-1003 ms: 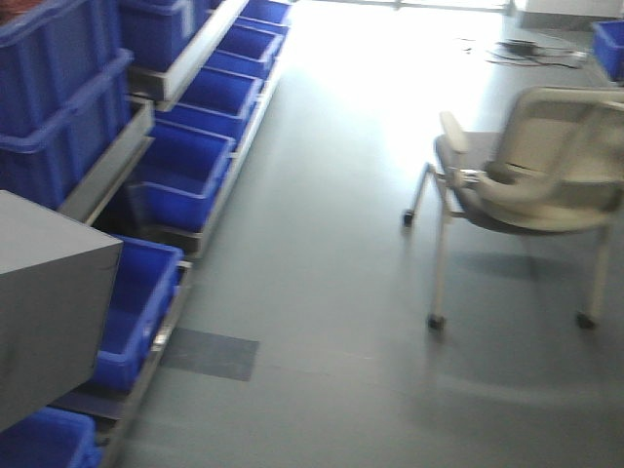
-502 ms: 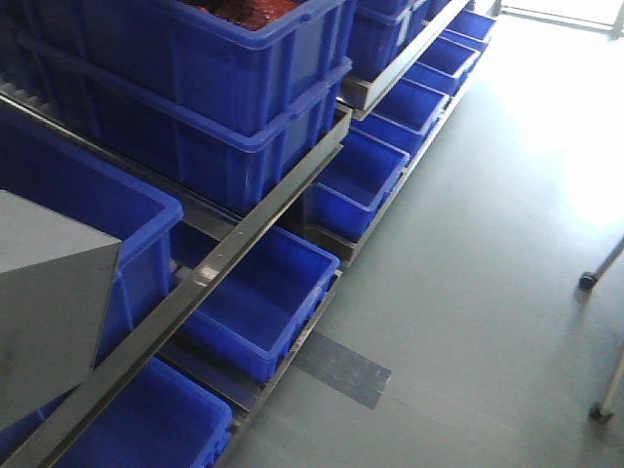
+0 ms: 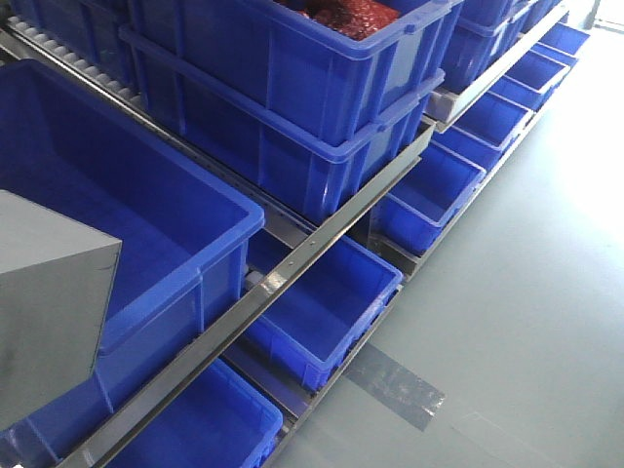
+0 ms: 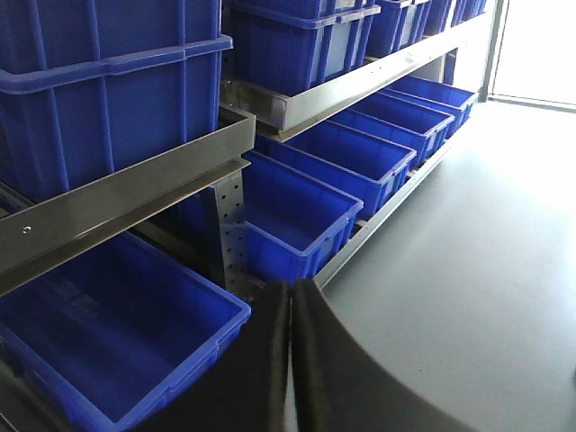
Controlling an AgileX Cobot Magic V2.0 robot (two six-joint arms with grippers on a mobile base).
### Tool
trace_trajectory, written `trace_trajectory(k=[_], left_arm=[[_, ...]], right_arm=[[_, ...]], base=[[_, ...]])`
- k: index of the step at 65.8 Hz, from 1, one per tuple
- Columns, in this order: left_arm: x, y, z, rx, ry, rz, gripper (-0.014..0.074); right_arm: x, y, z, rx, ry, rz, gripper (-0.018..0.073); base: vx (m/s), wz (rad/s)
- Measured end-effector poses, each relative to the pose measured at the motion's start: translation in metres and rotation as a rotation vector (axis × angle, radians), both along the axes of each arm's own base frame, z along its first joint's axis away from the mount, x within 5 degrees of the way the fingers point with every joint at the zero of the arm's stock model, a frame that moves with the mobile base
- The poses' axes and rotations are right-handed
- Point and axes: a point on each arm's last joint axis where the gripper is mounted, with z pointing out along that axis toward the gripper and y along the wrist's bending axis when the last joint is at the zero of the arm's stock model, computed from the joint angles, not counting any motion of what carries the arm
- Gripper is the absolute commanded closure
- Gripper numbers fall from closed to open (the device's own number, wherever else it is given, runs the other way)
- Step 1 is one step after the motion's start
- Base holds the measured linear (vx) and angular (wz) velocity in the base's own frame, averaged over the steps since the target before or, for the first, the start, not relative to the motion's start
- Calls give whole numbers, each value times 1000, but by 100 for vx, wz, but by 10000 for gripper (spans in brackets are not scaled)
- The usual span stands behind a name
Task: Sort gray base to blue bin
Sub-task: 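Turn and approach the shelf of empty blue bins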
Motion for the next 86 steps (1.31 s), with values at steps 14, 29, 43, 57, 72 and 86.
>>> trace_trajectory(k=[14,29,43,57,72,86], left_arm=[[0,0,0,0,0,0,603],[0,0,0,0,0,0,603],[0,0,0,0,0,0,603],[0,0,0,0,0,0,603],[0,0,0,0,0,0,603],[0,0,0,0,0,0,603]], right_arm=[[0,0,0,0,0,0,564],[0,0,0,0,0,0,564],[0,0,0,0,0,0,564],[0,0,0,0,0,0,564],[0,0,0,0,0,0,564],[0,0,0,0,0,0,564]], base=[[1,22],[1,32],[4,41],[7,48],[7,45],[5,27]])
